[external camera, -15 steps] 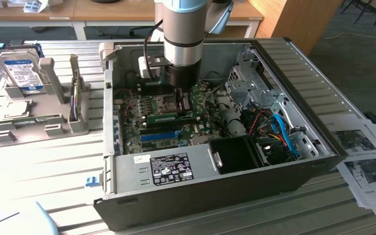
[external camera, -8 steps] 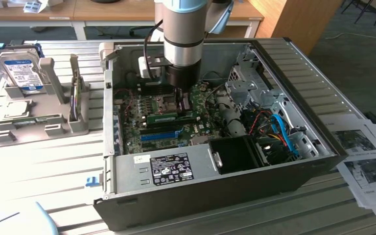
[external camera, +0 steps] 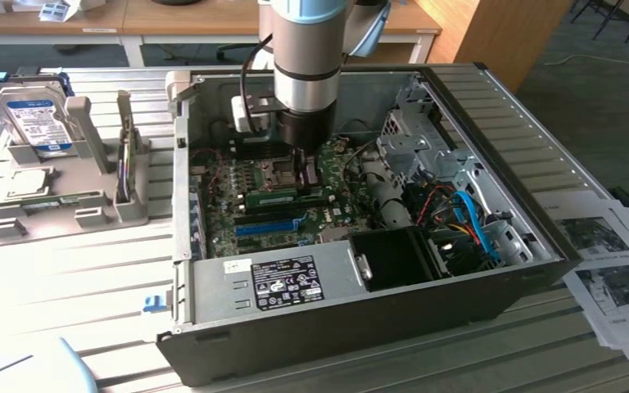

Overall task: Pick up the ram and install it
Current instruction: 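Insert the ram into the slot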

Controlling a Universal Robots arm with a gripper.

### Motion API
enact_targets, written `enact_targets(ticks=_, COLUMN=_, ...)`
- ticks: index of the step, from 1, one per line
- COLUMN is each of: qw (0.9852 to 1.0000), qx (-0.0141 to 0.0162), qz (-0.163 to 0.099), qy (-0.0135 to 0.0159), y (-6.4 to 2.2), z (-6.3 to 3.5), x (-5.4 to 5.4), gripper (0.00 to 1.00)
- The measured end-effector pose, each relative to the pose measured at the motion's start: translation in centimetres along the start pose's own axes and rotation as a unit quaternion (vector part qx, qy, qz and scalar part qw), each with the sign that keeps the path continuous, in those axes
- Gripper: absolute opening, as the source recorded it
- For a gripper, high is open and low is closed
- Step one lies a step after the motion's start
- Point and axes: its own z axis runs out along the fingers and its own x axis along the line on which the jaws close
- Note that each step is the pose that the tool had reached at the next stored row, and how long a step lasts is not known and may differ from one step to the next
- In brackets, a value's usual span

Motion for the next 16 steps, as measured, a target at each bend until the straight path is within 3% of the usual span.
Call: enact_targets(ticks=16, qw=1.0, qx=0.0, qz=0.0, qy=0.0001, y=0.04, z=0.54, x=0.0, gripper=0.11)
